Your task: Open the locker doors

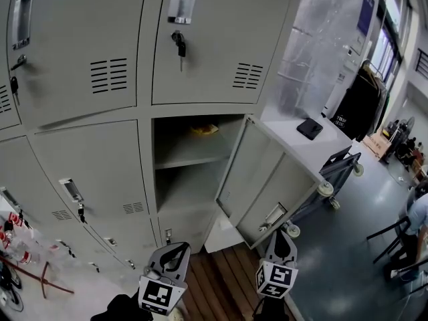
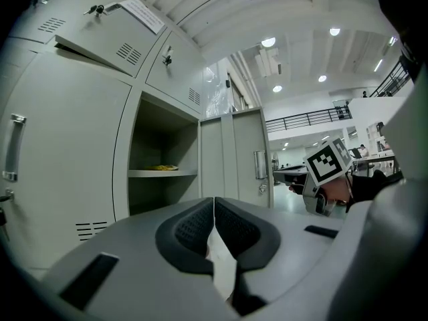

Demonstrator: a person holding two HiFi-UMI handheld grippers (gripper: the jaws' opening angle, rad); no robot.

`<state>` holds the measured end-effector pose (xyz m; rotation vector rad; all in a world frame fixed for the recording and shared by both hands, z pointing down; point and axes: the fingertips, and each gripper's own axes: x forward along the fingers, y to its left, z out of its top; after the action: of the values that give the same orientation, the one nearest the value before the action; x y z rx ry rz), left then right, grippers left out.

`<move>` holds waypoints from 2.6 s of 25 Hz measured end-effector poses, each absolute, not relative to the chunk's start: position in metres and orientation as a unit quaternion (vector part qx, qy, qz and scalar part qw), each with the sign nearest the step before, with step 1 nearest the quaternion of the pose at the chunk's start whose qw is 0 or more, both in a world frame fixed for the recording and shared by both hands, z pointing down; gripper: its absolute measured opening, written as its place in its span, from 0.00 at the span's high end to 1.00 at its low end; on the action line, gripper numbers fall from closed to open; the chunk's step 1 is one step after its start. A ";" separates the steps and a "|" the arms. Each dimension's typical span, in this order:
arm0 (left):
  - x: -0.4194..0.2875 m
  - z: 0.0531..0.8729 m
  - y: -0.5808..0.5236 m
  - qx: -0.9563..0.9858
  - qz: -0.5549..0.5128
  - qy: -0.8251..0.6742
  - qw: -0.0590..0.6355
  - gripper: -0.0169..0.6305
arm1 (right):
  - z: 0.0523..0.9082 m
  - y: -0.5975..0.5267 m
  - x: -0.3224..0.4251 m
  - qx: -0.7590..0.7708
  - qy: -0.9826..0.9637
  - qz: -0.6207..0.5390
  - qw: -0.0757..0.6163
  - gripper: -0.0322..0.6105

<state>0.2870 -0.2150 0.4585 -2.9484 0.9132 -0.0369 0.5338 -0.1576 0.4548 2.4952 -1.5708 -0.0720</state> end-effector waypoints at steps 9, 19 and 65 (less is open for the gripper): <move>0.292 0.460 -0.222 -0.955 -0.009 0.295 0.024 0.94 | 0.455 -0.159 0.543 0.844 -0.527 -0.020 0.095 0.93; 0.270 0.442 -0.215 -0.947 0.005 0.318 0.036 0.94 | 0.435 -0.153 0.501 0.823 -0.561 -0.039 0.073 0.92; 0.015 0.417 -0.145 -0.851 -0.037 0.522 0.042 0.94 | 0.446 -0.139 0.156 0.600 -0.800 -0.022 -0.007 0.92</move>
<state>0.0151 -0.1450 0.4172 -2.6047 1.5977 -0.1123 0.1558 -0.1387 0.4457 1.8945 -2.5237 -0.0685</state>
